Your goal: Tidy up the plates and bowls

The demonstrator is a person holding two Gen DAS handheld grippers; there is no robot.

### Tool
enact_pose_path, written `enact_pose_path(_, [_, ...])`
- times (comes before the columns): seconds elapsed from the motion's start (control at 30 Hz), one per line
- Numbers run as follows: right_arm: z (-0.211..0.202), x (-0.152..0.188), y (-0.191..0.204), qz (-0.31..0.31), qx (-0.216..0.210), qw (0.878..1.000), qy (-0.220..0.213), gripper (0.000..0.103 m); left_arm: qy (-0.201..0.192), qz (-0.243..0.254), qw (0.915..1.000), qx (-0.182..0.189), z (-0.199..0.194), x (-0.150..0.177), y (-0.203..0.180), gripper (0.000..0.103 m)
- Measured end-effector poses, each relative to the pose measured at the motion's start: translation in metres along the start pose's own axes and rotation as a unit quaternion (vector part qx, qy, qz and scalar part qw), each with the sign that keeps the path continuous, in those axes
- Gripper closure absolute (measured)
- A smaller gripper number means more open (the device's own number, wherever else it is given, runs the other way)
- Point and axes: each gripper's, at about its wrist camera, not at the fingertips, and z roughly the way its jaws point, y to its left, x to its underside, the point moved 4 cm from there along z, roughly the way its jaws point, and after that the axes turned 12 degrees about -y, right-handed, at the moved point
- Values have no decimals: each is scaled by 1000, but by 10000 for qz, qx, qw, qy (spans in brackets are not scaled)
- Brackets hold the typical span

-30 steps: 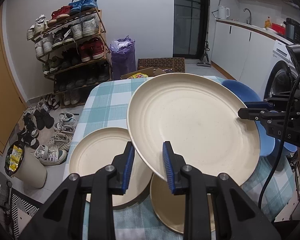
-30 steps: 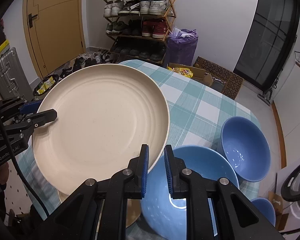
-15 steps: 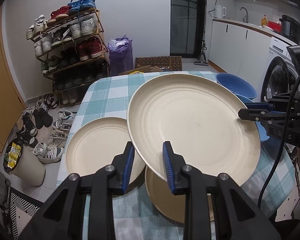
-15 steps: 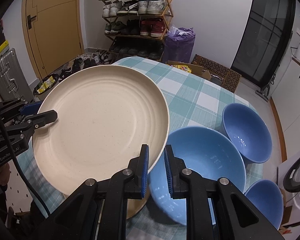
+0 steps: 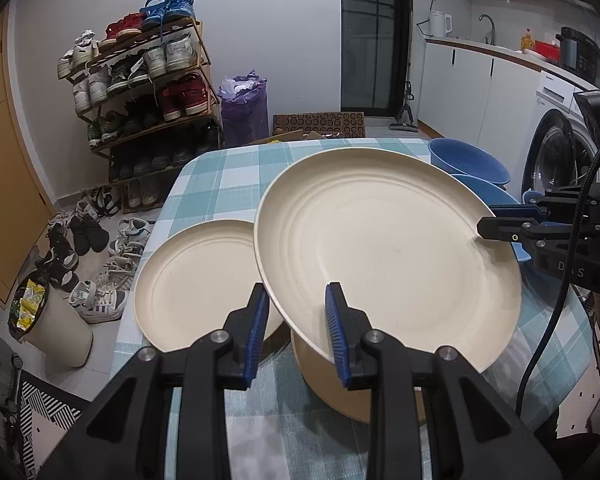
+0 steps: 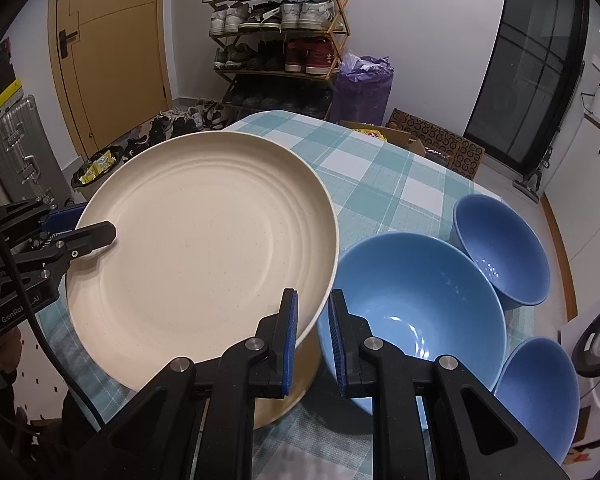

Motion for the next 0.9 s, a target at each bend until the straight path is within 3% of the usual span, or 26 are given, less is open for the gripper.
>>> enact_pose_path(0.9, [16, 28, 4, 174, 24, 9997, 149, 87, 162, -49, 9998, 111, 14, 31, -2, 76])
